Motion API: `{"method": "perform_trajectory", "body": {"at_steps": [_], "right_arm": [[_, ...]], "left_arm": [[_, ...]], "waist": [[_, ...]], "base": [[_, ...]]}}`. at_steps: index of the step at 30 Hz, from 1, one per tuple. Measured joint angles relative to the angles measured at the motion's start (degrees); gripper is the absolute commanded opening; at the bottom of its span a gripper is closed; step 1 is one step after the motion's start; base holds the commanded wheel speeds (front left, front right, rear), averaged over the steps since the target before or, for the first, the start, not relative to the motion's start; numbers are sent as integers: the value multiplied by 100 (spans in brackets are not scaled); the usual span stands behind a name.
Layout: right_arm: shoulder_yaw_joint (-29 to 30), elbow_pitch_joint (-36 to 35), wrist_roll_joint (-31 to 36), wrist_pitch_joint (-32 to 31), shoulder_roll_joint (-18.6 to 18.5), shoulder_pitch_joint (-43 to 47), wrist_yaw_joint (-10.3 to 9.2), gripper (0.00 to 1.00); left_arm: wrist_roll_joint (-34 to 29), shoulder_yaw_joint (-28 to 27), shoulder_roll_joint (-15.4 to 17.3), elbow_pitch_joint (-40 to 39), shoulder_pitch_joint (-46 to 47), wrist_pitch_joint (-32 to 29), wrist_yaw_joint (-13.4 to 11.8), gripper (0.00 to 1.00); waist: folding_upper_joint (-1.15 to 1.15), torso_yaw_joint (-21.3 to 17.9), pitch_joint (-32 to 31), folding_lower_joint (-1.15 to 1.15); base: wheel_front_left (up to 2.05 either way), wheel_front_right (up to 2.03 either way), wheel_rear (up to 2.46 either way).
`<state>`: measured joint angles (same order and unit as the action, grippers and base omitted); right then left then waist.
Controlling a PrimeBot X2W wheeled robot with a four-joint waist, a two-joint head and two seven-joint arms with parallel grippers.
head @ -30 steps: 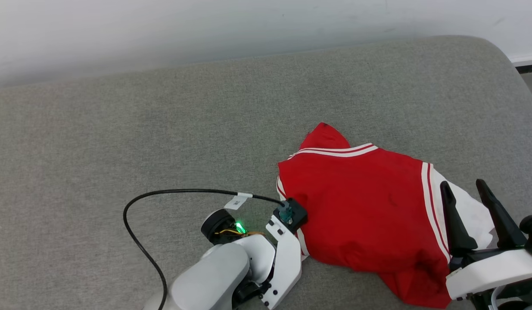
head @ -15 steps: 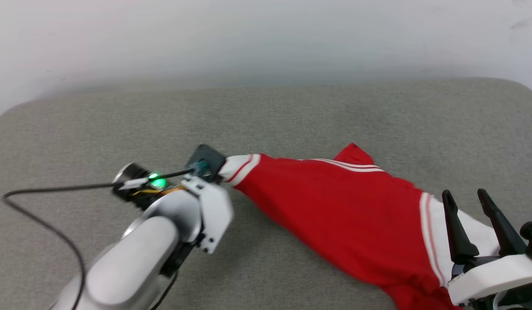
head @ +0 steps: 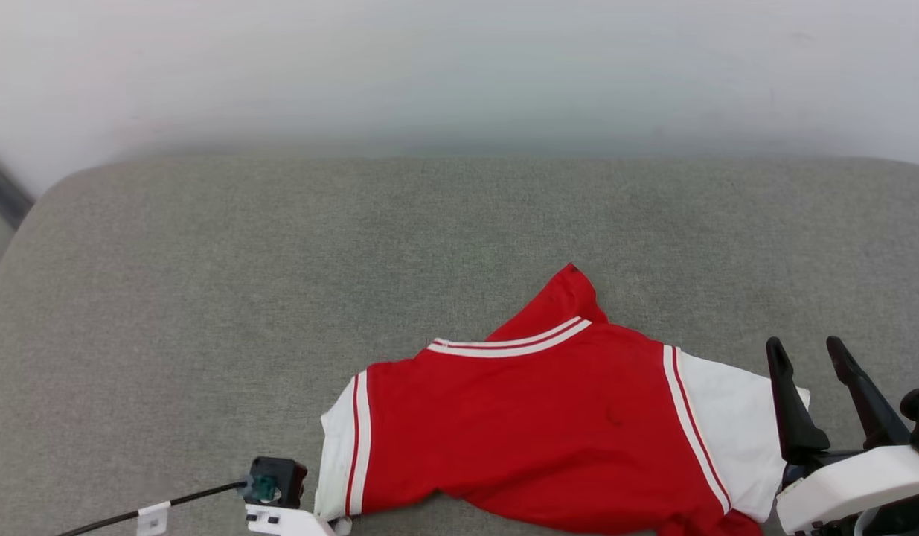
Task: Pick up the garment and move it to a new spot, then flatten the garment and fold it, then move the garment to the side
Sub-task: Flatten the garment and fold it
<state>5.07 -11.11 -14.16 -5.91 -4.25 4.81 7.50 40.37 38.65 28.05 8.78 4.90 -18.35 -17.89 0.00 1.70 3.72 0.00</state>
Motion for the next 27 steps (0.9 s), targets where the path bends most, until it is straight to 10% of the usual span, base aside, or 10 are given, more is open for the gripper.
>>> {"method": "perform_trajectory", "body": {"at_steps": [3,5,27], "right_arm": [[26,1,-1,-27,11,17,0,100],[41,-4,0,-64,19,55,0,100],[365,181,-59,-536,15,255,0,100]], "left_arm": [[138,-78,-145,134,-51,194,30,34],[108,-121,-178,176,-57,396,35,100],[-606,-943,-199,-709,491,3019,-107,100]], "waist": [[0,31,-70,0],[0,60,-131,0],[0,54,-526,0]], "base": [[0,0,0],[0,0,0],[0,0,0]]}}
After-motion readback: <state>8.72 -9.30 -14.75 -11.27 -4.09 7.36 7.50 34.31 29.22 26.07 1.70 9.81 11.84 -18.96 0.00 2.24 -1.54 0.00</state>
